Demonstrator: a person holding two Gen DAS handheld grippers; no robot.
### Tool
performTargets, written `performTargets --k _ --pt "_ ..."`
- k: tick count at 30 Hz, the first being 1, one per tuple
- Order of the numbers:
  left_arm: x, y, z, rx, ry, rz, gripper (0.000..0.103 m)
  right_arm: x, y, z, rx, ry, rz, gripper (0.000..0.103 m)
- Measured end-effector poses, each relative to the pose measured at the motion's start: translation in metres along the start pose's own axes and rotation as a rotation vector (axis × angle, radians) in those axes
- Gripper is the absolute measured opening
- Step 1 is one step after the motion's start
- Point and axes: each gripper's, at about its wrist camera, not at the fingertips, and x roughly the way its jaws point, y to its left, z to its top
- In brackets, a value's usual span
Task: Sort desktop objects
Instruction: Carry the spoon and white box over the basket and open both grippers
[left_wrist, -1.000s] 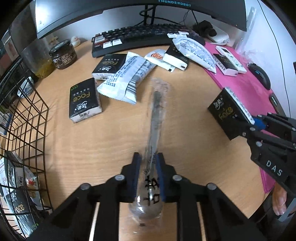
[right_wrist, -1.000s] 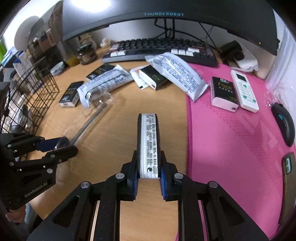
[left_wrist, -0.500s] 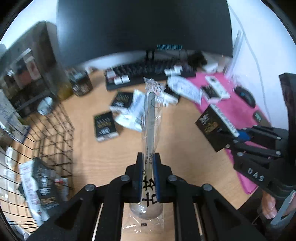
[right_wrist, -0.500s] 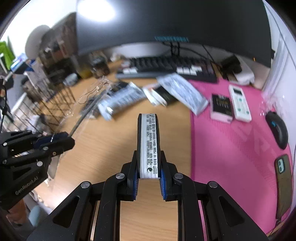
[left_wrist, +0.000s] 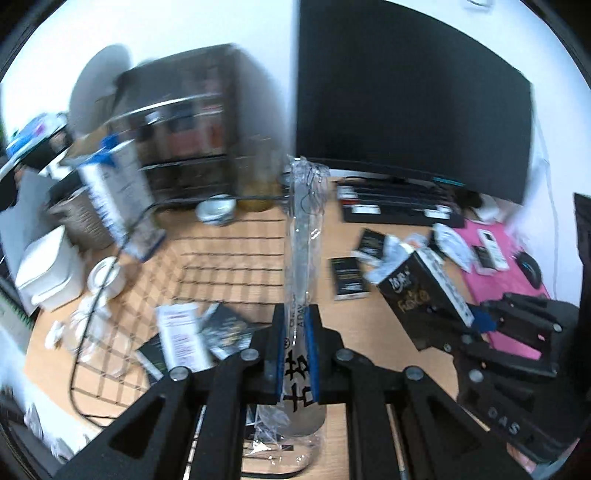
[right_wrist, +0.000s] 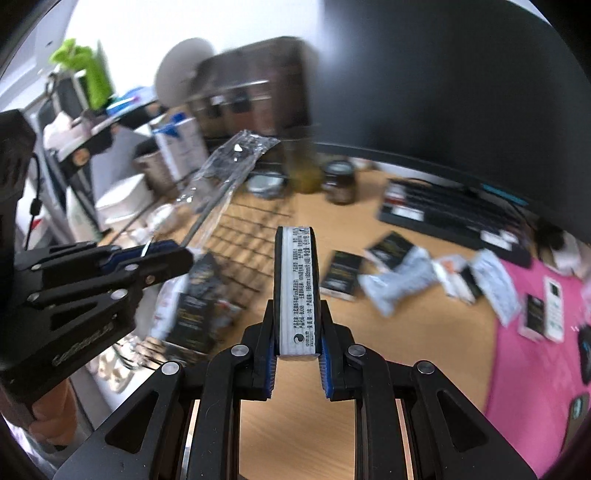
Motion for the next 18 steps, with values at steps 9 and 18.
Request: performTargets --k 9,18 --pt "0.005 0.066 -0.015 -0.120 0.044 0.091 0.010 0.028 0.070 0.015 -0.102 0.025 0.114 0.019" --pt "0.013 0.090 -0.026 -0.169 0.078 0.100 0.011 0.053 0.089 0.014 -0.123 0.078 0.155 0.020"
